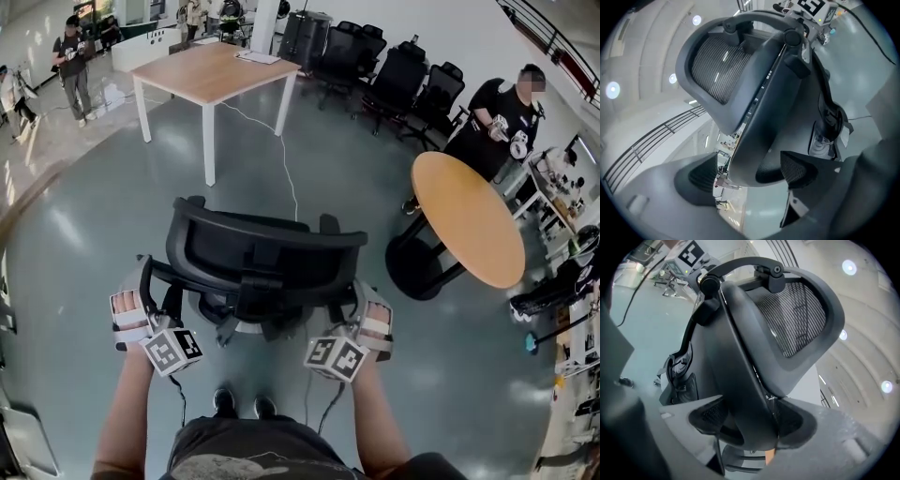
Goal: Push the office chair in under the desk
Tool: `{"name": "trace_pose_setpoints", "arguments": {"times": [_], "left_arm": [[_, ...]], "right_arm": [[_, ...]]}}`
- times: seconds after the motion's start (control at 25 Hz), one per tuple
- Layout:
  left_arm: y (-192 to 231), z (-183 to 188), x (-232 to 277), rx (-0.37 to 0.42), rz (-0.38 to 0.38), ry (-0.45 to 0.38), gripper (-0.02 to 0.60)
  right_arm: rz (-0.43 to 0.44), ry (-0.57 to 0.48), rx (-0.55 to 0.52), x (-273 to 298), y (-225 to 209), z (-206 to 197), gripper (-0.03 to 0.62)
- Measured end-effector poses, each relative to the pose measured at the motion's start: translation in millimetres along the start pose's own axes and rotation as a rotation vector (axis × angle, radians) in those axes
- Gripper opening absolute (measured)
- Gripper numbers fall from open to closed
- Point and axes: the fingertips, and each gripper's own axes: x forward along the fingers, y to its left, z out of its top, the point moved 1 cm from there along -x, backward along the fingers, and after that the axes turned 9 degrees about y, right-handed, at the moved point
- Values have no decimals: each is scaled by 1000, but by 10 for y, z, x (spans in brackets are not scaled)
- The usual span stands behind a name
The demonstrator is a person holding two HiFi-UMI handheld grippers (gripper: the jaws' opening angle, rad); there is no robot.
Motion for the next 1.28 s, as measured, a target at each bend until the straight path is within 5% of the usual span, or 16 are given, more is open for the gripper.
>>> {"name": "trace_pose_setpoints", "arguments": {"times": [0.2,0.44,1.0,1.28], "left_arm": [[91,108,88,24,27,-24,437],[49,156,138,59,-7,-31,338],[260,200,487,115,-142,-25,311],[318,188,797,148,-144,-57,296]], "right_arm": [[-4,-1,1,-28,-25,6,288],[17,-8,10,-16,-52,13,263],[39,1,-3,234,-243,295,258],[46,13,0,489,-240,473,255]]}}
